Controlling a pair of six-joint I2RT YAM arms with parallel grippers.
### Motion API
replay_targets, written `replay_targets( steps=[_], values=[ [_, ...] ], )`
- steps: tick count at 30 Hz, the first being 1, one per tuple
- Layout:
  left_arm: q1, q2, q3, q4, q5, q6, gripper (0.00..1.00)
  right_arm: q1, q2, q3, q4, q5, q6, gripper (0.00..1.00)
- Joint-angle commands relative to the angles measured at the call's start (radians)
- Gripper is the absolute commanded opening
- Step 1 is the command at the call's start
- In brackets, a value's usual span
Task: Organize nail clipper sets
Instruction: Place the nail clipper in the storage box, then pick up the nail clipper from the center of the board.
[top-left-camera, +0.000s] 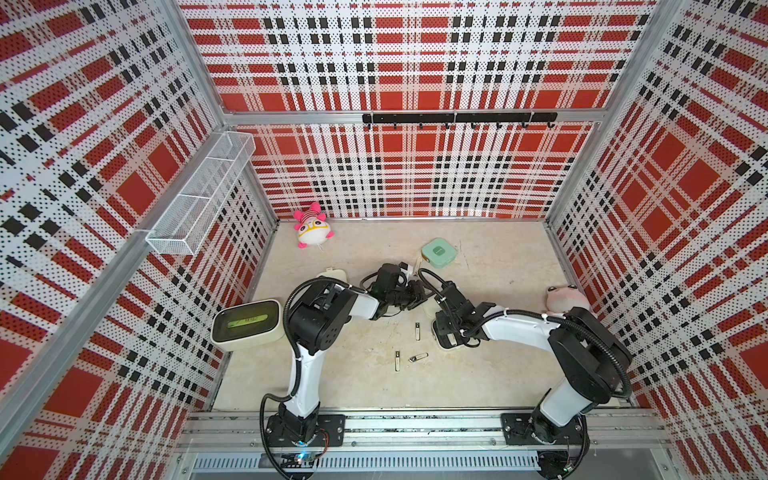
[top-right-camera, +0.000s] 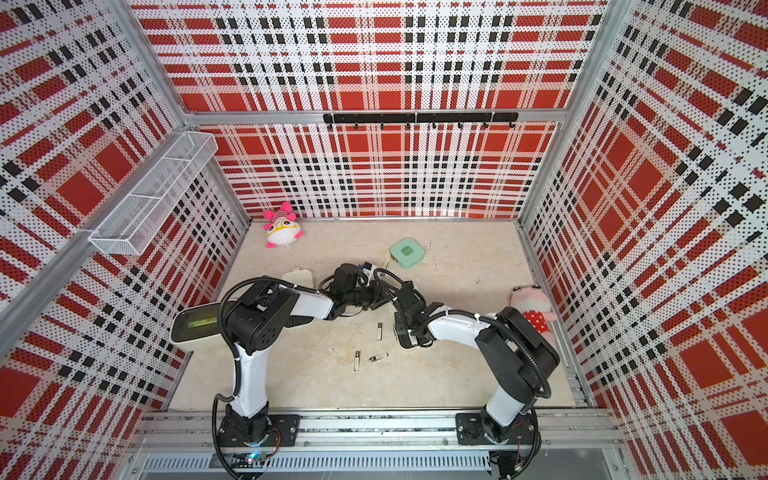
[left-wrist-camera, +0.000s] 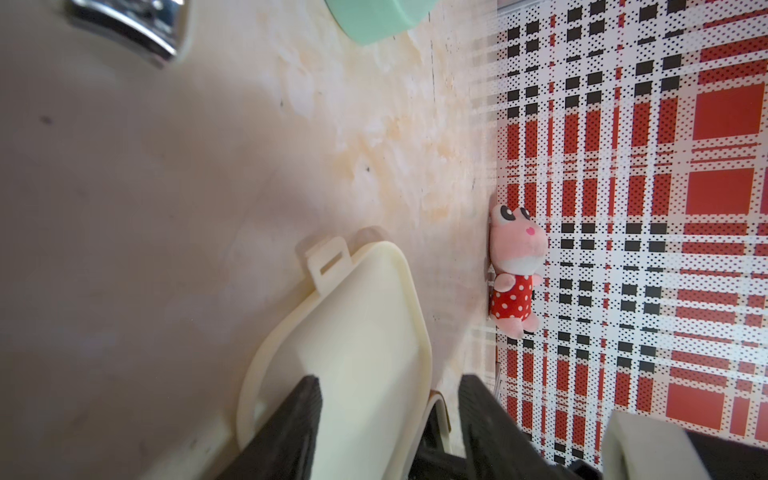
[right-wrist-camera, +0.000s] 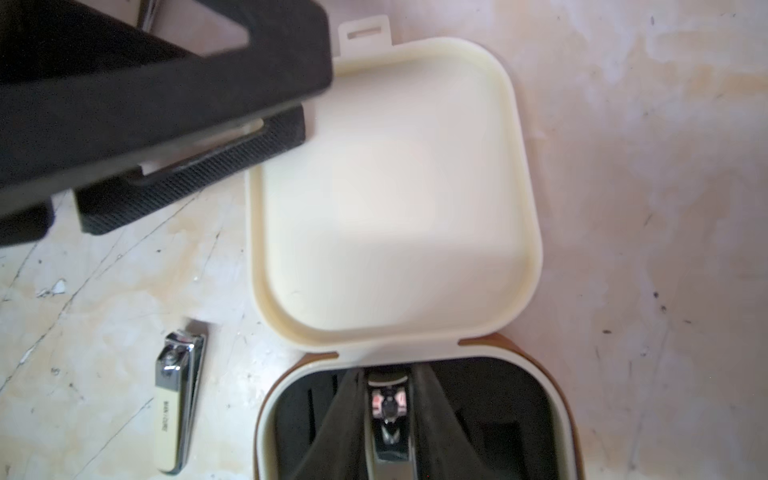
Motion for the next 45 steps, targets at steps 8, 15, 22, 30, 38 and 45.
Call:
replay_targets(
  steps=[8, 15, 22, 30, 38, 45],
  values=[
    [0.034, -0.118, 0.051, -0.022, 0.042, -0.014, 0.62, 0.008, 0.04, 0.12, -0.164, -0.02, -0.022, 0.32],
    [0.091, -0.194, 0.032, -0.042, 0.041, -0.007, 0.62, 0.01, 0.006, 0.158, -0.178, -0.019, -0.031, 0.46],
    [0.195, -0.313, -0.008, -0.21, -0.031, 0.116, 0.62, 0.074, -0.057, 0.143, -0.187, -0.002, -0.101, 0.59],
    [0.329, -0.419, -0.052, -0.439, -0.101, 0.296, 0.64, 0.235, -0.08, 0.124, -0.189, -0.028, -0.215, 0.7],
    [0.4, -0.483, -0.156, -0.423, -0.076, 0.3, 0.64, 0.332, -0.013, 0.128, -0.22, -0.027, -0.249, 0.77],
    [0.4, -0.495, -0.169, -0.415, -0.071, 0.292, 0.65, 0.357, 0.006, 0.122, -0.229, -0.051, -0.273, 0.81]
  ],
)
